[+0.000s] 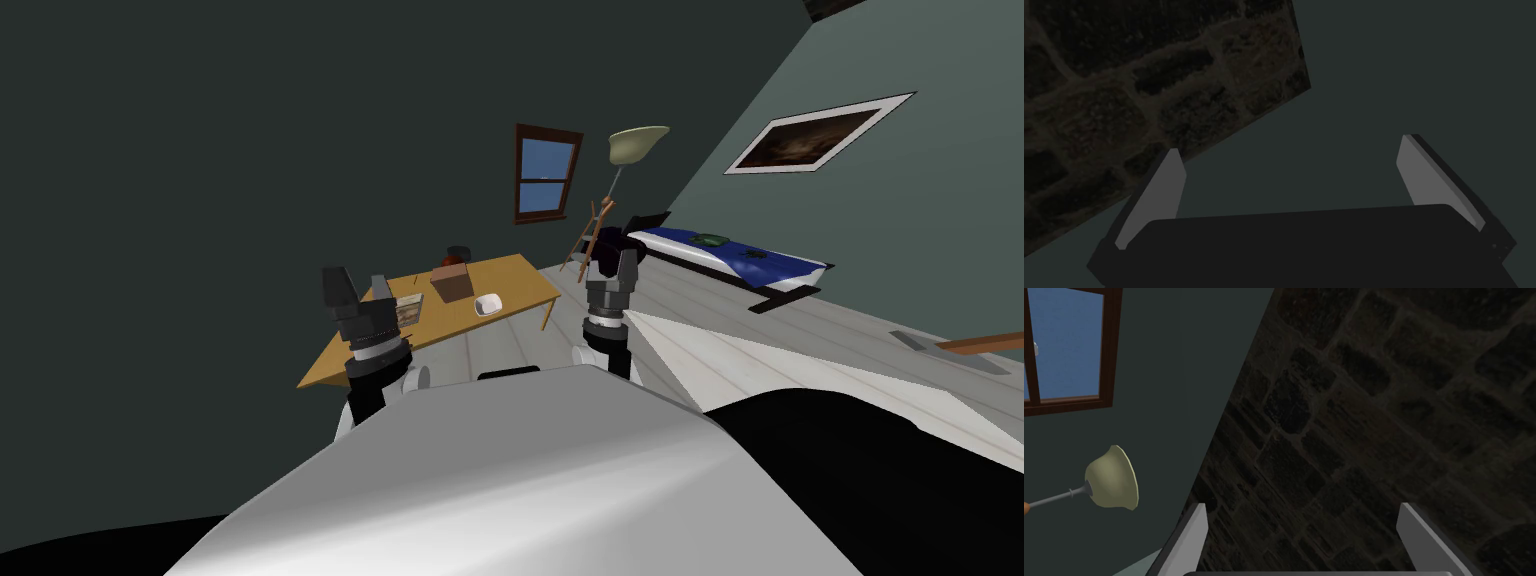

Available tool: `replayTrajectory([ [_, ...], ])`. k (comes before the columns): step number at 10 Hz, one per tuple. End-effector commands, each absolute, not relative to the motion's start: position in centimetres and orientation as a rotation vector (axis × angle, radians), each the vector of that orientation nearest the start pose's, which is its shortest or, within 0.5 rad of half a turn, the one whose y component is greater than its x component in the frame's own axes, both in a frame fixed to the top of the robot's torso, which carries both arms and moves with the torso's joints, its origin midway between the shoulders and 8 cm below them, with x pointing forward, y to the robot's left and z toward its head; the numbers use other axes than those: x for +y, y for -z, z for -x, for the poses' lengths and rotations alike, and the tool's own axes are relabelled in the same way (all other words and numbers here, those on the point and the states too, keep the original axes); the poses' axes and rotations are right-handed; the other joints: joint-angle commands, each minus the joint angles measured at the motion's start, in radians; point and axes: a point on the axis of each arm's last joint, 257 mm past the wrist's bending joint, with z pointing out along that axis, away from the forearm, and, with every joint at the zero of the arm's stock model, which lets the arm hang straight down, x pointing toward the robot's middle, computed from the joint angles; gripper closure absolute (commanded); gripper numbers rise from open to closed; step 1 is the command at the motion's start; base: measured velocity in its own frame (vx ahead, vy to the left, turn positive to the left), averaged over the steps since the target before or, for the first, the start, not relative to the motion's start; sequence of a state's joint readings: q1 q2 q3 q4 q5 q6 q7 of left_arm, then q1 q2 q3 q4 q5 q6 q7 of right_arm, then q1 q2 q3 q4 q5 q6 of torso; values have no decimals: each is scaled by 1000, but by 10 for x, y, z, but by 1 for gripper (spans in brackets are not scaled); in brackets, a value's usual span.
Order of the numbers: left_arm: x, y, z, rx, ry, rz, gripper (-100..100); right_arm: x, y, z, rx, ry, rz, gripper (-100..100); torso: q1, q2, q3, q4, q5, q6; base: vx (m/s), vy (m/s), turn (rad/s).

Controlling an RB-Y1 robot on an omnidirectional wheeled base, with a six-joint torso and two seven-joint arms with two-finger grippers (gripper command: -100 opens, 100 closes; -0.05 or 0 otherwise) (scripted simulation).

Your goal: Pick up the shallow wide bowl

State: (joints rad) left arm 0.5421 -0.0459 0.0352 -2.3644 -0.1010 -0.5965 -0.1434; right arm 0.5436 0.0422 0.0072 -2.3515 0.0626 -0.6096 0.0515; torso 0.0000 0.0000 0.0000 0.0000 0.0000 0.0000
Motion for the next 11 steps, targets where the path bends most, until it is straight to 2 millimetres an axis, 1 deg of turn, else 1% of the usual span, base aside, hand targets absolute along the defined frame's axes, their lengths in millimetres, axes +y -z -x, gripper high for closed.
replayTrajectory([
  [1, 272, -58, -312, 616, 1086, 440, -100, -271, -61, -307, 529, -1232, -515, 0, 0, 0, 0, 0, 0, 0, 5, -8, -1],
  [4, 267, -34, -332, 733, 1095, 442, -100, -271, -61, -307, 529, -1232, -515, 0, -2, -1, -1, 0, 0, 0, 15, -30, -1],
  [6, 268, -10, -349, 815, 1092, 477, -100, -271, -61, -307, 529, -1232, -515, 0, -2, -2, -1, 0, -1, 0, 22, -43, 0],
  [9, 274, 36, -377, 936, 1075, 568, -100, -271, -61, -307, 529, -1232, -515, 0, -3, -2, -1, 0, -1, 0, 17, -56, 1],
  [10, 274, 36, -377, 937, 1075, 568, -100, -271, -61, -307, 529, -1232, -515, 0, -4, -2, -1, 0, -1, 0, 13, -44, 2],
  [11, 277, 54, -385, 976, 1066, 606, -100, -271, -61, -307, 529, -1232, -515, 0, -3, -1, -1, 0, -1, 0, 19, -34, 1],
])
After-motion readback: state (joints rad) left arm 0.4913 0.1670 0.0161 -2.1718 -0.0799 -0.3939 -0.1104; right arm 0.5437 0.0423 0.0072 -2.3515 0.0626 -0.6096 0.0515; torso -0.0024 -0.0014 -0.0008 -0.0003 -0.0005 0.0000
